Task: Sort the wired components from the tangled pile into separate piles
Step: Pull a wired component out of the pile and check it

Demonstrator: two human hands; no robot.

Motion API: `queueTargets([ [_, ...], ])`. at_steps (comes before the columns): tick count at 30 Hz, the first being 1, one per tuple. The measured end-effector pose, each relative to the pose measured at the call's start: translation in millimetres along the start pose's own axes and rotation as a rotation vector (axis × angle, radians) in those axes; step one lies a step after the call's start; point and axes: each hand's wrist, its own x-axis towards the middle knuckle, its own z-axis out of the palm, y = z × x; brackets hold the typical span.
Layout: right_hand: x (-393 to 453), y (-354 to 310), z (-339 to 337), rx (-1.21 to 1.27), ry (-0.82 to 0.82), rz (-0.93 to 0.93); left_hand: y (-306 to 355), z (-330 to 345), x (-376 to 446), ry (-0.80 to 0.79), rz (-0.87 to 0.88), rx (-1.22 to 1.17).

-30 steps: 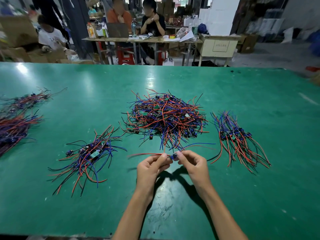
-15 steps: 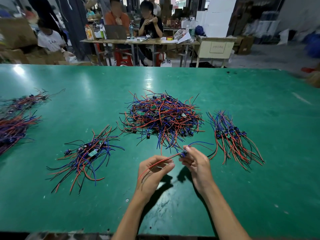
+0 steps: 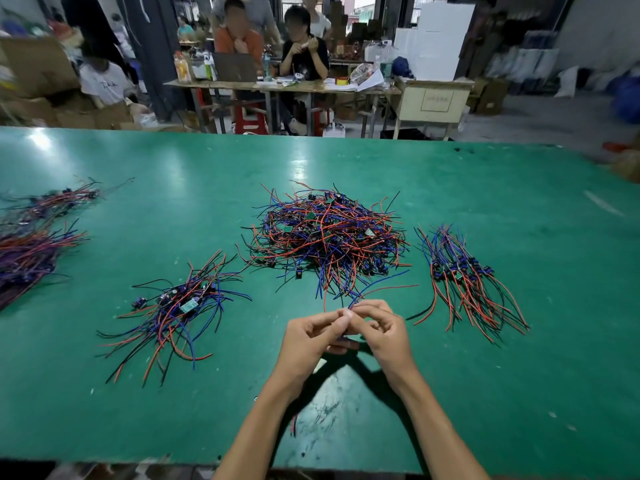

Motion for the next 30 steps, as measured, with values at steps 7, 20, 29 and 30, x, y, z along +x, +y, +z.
queueTargets([
  [7, -2.4, -6.6, 3.1, 0.173, -0.032, 0.158, 0.6, 0.9, -0.6, 0.033, -0.06, -0.018],
  [20, -4.7, -4.7, 7.5, 0.1, -0.043, 0.131, 0.0, 3.0, 1.0, 0.06, -0.084, 0.039],
  [29, -3.4, -1.8, 8.3, 0.059, -0.131, 0.175, -4.1, 2.0, -2.1, 0.09, -0.029, 0.042],
  [30, -3.4, -2.6, 8.8, 0.051, -0.125, 0.174, -4.2, 1.6, -1.5, 0.076, -0.033, 0.045],
])
